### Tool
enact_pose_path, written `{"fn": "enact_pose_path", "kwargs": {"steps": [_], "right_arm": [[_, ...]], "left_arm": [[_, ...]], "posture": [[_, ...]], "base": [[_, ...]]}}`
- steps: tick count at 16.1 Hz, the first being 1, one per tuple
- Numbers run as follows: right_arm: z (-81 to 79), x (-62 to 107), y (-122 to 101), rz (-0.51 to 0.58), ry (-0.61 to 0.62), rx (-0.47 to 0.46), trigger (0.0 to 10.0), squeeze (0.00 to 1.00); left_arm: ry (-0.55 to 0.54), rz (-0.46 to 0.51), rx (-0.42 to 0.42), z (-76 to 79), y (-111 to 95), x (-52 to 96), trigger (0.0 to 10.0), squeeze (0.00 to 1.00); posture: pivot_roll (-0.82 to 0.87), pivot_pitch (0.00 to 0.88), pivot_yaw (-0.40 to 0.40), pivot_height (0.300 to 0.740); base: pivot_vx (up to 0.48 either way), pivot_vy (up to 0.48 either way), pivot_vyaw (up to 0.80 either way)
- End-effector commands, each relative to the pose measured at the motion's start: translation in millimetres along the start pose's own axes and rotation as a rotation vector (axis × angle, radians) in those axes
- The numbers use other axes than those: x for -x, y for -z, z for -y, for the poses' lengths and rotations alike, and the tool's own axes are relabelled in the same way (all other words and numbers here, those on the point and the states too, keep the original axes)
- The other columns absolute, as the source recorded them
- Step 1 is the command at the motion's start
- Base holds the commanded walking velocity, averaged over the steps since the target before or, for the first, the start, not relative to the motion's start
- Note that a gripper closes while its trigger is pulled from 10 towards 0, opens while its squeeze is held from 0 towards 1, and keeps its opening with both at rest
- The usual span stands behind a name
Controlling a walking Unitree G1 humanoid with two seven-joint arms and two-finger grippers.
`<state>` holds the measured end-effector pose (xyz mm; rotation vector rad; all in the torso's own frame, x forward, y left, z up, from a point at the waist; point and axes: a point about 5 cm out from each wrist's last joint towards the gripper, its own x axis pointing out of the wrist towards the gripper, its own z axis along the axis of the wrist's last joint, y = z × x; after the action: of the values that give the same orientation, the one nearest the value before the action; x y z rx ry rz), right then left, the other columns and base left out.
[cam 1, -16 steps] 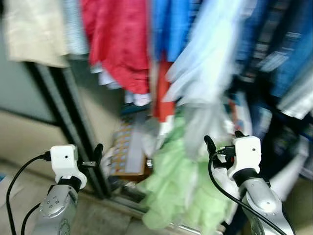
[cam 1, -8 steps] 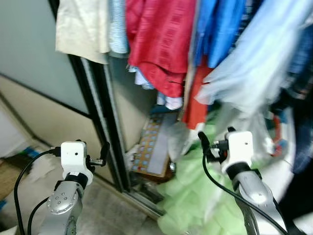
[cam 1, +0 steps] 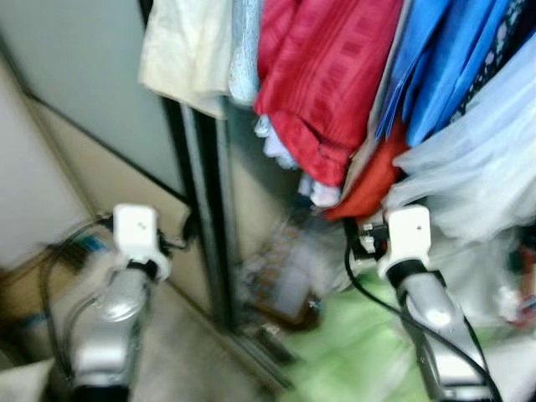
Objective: Clean up the room
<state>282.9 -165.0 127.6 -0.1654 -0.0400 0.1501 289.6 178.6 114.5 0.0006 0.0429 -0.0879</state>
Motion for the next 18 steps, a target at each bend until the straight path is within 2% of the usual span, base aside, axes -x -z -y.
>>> {"fn": "enact_pose_path", "kwargs": {"steps": [1, 4, 5, 7, 10, 11, 12, 16, 18], "right_arm": [[-7.1, -5.9, -3, 0.024, -0.024, -0.005, 10.0, 0.00], [-3.1, -8.7, -3, 0.036, 0.024, -0.049, 10.0, 0.00], [-2.3, -7.7, -1, 0.034, 0.044, -0.067, 10.0, 0.00], [-6.1, -7.2, 0, 0.038, 0.071, -0.089, 10.0, 0.00], [-8.7, -2.0, 4, 0.022, 0.103, -0.063, 10.0, 0.00], [-13.0, 1.8, 6, 0.017, 0.075, 0.011, 10.0, 0.00], [-12.2, 2.4, 7, 0.020, 0.080, 0.069, 10.0, 0.00], [-9.0, 2.7, 10, 0.003, 0.031, 0.133, 10.0, 0.00], [-14.0, 0.7, 13, -0.048, -0.058, 0.157, 10.0, 0.00]], "left_arm": [[-0.024, -0.003, 0.002, -1.8, 3, 1.4, 10.0, 0.00], [-0.014, -0.023, -0.007, 6.1, 11, 2.2, 10.0, 0.00], [-0.003, -0.023, -0.038, 6.8, 9, -1.0, 10.0, 0.00], [0.000, 0.003, -0.089, -0.1, -5, -7.2, 10.0, 0.00], [-0.014, 0.002, -0.094, -3.7, -3, -1.5, 10.0, 0.00], [-0.016, -0.032, -0.086, -3.8, 8, 4.8, 10.0, 0.00], [-0.019, -0.040, -0.072, -3.2, 10, 6.3, 10.0, 0.00], [-0.038, -0.039, -0.027, 5.4, 15, 10.0, 10.0, 0.00], [-0.015, -0.035, -0.010, 16.5, 19, 8.5, 10.0, 0.00]], "posture": [[0.01, 0.000, 0.010, 0.740], [-0.01, 0.000, 0.048, 0.740], [0.00, 0.000, 0.063, 0.740], [0.03, 0.000, 0.090, 0.740], [0.03, 0.000, 0.083, 0.740], [0.02, 0.000, 0.079, 0.740], [0.02, 0.000, 0.075, 0.740], [0.02, 0.000, -0.005, 0.740], [-0.01, 0.000, -0.034, 0.740]], "base": [[0.000, 0.000, 0.00], [0.000, 0.000, 0.00], [0.000, 0.000, 0.00], [0.000, 0.000, 0.00], [0.000, 0.000, 0.00], [0.000, 0.000, 0.00], [0.000, 0.000, 0.00], [0.000, 0.000, 0.00], [0.000, 0.000, 0.00]]}}
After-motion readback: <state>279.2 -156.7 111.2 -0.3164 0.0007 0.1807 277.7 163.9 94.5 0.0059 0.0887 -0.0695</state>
